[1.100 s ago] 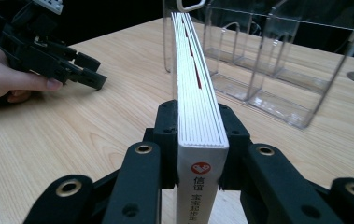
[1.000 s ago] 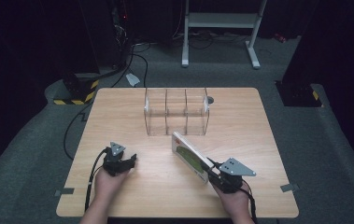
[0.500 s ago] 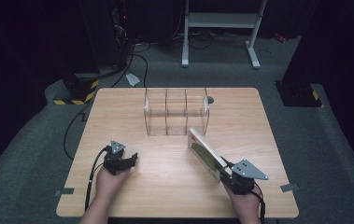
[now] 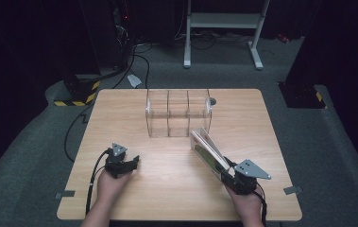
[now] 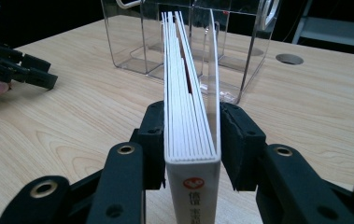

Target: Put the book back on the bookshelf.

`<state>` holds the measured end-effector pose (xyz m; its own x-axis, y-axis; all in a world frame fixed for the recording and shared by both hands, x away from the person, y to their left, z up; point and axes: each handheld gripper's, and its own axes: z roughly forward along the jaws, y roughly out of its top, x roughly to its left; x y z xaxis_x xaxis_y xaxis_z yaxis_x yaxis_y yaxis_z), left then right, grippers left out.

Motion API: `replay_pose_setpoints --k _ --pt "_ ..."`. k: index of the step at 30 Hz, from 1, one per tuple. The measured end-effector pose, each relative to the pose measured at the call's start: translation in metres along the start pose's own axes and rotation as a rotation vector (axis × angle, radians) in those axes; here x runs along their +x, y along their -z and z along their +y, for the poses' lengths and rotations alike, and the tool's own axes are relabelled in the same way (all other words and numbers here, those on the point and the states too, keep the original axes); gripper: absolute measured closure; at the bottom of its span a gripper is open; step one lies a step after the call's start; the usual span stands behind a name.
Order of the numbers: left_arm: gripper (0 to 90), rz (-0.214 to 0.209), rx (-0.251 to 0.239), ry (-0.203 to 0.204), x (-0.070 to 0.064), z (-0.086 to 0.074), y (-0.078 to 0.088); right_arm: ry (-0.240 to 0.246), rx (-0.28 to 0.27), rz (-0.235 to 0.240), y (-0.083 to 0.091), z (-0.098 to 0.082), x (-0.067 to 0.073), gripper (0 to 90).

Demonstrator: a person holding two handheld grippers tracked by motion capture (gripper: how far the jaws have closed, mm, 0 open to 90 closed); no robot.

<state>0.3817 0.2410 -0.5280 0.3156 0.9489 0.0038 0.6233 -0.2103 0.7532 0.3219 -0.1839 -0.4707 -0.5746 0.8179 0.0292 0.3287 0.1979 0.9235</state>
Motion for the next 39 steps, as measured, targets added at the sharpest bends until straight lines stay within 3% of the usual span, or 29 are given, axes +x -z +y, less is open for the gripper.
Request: replay_pose_setpoints --k 4,17,21,29,39 --pt "32.8 0.000 0.000 0.001 0.000 0.000 0.000 -0.006 0.003 -0.004 -0.002 0.001 0.003 62.0" --pt "31.9 -0.012 0.001 -0.008 0.001 0.000 0.000 -0.011 0.026 -0.001 -0.006 0.001 0.008 69.4" --pt "31.9 -0.012 0.001 -0.007 0.001 -0.001 0.000 0.016 0.024 -0.025 -0.005 0.001 0.011 74.7" --pt "31.9 -0.011 0.002 -0.009 0.001 -0.001 0.001 0.025 0.019 -0.053 -0.006 0.001 0.016 75.7" --pt "31.9 -0.013 0.004 -0.013 0.001 -0.001 0.001 0.011 -0.027 -0.105 0.000 0.009 0.020 75.9"
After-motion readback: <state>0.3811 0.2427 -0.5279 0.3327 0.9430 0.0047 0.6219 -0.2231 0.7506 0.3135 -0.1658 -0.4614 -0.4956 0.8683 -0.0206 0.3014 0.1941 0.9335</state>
